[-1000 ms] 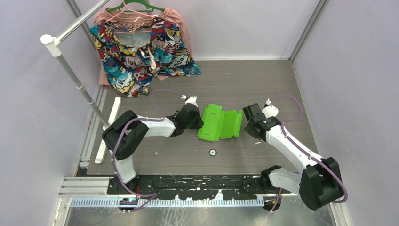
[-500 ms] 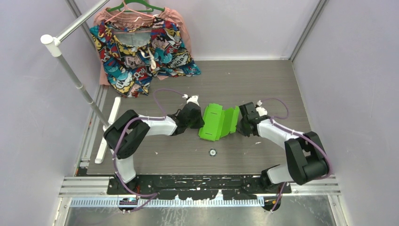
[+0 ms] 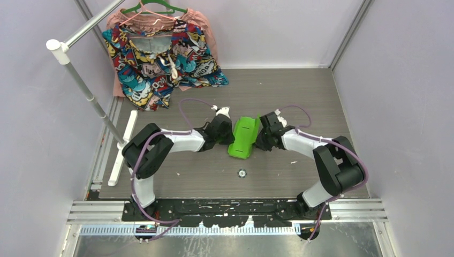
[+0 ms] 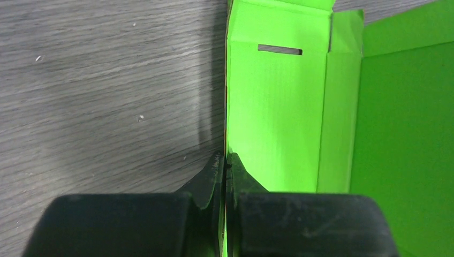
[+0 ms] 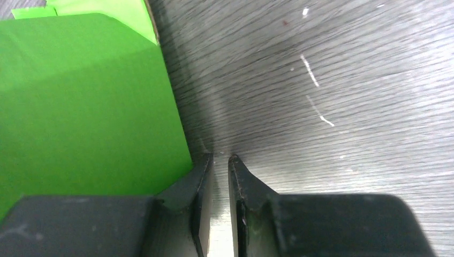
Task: Fold the paper box
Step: Fold the paper box at the center of the board.
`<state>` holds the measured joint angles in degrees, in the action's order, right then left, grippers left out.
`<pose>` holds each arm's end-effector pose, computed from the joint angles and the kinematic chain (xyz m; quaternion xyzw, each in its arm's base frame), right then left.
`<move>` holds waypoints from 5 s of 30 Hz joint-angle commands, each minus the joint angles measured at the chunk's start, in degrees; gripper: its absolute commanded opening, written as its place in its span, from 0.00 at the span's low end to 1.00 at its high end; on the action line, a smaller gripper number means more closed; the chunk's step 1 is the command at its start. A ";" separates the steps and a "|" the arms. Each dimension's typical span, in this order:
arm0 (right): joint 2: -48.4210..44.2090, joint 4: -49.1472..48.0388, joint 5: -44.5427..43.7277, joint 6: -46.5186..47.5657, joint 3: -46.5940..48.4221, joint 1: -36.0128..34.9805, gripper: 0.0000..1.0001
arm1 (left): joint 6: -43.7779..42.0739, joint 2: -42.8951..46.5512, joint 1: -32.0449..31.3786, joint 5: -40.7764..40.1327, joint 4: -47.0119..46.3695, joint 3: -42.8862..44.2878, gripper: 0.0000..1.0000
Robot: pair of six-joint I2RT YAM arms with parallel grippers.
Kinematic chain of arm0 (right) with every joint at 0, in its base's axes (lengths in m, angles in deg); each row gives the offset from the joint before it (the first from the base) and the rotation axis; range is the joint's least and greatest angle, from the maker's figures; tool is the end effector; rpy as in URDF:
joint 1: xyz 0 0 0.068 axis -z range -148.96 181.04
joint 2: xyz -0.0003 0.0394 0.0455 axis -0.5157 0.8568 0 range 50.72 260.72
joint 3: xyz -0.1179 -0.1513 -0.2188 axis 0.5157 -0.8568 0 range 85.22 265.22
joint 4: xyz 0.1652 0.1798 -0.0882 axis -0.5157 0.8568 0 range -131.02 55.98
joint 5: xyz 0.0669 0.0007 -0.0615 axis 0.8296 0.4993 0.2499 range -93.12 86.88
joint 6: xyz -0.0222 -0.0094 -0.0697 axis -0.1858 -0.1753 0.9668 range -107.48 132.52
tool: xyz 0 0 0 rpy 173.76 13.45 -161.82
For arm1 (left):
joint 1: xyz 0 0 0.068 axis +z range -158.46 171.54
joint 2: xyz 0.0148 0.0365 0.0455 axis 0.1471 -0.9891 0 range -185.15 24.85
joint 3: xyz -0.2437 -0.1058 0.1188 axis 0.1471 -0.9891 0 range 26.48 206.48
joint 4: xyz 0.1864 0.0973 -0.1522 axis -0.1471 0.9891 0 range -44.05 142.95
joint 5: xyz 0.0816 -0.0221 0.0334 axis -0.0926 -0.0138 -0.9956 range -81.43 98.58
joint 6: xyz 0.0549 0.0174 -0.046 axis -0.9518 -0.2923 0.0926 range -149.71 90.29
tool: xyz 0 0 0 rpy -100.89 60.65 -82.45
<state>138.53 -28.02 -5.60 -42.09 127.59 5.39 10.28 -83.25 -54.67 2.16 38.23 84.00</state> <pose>0.2657 0.1247 0.1494 0.2463 0.9301 0.1593 0.2213 0.2871 -0.2895 0.1408 0.0273 0.9150 -0.2354 0.3266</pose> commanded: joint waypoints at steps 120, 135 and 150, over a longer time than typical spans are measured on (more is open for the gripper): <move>-4.99 19.48 -5.38 14.38 18.33 -5.20 0.27 | -5.67 3.75 -2.39 0.97 16.13 -6.29 0.21; -8.44 27.99 -5.94 18.68 25.93 -7.68 0.34 | -5.34 1.75 -2.13 0.37 17.75 -3.63 0.23; -0.65 29.58 -3.72 19.17 32.78 -12.68 0.34 | -5.19 2.62 -2.17 -3.43 23.58 -1.46 0.20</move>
<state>136.49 1.35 -10.21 -23.46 158.10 -6.67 5.82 -78.64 -56.71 0.19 50.84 84.46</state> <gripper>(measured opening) 0.343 0.208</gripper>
